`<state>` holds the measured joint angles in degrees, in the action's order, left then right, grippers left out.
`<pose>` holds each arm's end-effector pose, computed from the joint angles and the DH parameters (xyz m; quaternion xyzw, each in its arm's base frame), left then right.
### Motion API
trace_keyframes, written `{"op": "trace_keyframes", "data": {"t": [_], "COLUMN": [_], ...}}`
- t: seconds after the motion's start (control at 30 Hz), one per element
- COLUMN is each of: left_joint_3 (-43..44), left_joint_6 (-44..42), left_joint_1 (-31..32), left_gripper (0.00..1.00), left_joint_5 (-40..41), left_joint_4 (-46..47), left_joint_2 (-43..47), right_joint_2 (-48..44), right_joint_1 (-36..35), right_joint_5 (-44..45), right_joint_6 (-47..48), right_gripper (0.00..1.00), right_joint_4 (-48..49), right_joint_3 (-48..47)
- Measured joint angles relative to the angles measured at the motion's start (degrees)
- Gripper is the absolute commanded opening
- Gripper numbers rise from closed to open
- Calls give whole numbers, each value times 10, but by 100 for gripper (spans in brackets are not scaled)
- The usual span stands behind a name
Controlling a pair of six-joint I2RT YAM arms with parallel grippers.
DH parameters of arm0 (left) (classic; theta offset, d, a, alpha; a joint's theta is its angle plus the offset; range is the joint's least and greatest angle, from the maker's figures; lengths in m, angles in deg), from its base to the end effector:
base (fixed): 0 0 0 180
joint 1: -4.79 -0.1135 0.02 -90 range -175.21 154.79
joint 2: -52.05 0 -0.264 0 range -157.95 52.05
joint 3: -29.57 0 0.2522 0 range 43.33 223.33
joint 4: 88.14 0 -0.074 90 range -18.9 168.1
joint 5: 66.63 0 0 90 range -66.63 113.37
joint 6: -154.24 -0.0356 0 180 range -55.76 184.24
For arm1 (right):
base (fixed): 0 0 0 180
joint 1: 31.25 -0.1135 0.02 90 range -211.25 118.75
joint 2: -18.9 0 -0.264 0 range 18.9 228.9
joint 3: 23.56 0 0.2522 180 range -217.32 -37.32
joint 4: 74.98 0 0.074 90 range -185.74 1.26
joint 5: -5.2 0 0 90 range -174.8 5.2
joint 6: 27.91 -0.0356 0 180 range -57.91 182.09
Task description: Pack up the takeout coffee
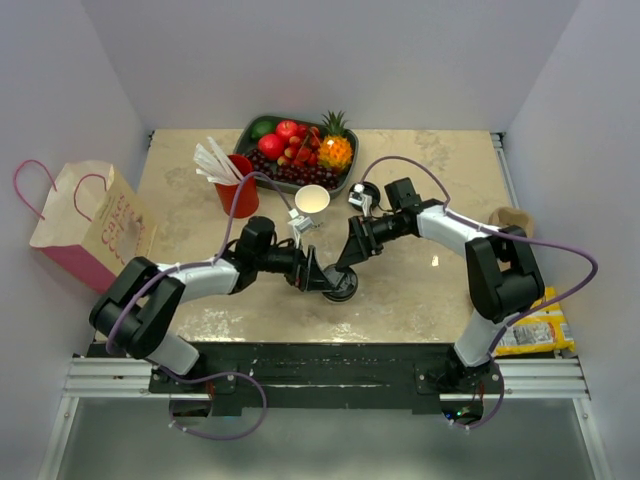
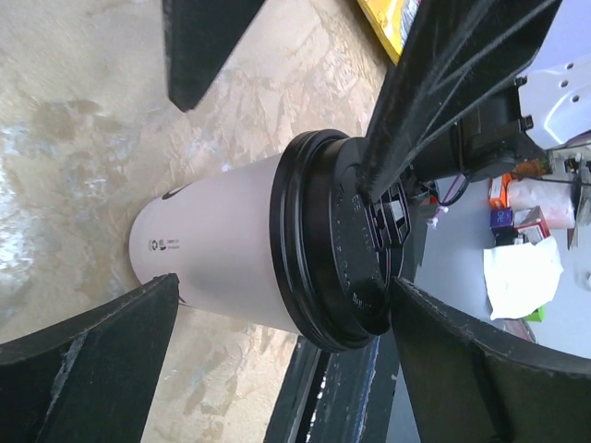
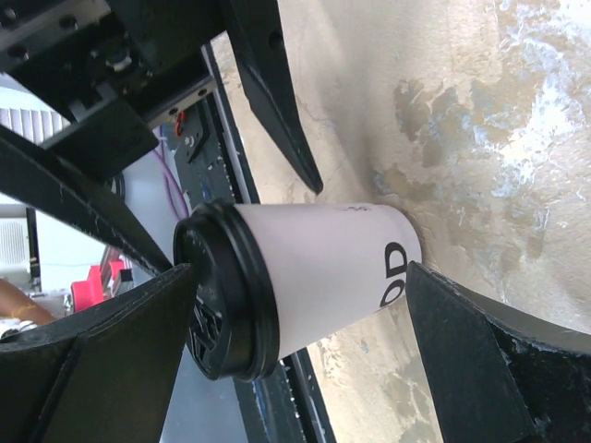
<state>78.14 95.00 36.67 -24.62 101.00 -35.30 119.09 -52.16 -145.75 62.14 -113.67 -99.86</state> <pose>0.2318 -0.1753 0.1709 0.2121 0.7877 -0.5390 0.2096 0.3059 0.1502 0.1902 -0.2705 0.8015 0.5215 0.1117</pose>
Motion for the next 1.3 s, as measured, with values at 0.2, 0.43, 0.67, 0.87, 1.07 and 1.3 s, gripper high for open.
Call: {"op": "trace_keyframes", "data": {"t": [0.2, 0.43, 0.67, 0.87, 1.07, 1.3], "left_joint_3": [3, 37, 53, 46, 16, 16], "left_joint_6": [-5, 3, 22, 63, 172, 267], "left_joint_1": [1, -39, -51, -55, -81, -91], "left_gripper": [98, 96, 95, 95, 93, 89], "left_joint_5": [-4, -49, -108, -125, -129, -151], "left_joint_4": [-3, 31, 72, 118, 232, 332], "left_joint_2": [-13, -76, -127, -141, -168, -218], "right_joint_2": [0, 16, 41, 74, 103, 109], "right_joint_1": [-2, -2, -2, 5, 8, 8], "right_joint_5": [4, 8, 4, -39, -73, -75], "right_joint_6": [-16, -14, -25, -48, -75, -77], "right_gripper": [99, 99, 96, 93, 91, 91], "right_joint_4": [18, 18, 18, 21, 23, 19], "right_joint_3": [7, 9, 7, 4, 1, -10]}}
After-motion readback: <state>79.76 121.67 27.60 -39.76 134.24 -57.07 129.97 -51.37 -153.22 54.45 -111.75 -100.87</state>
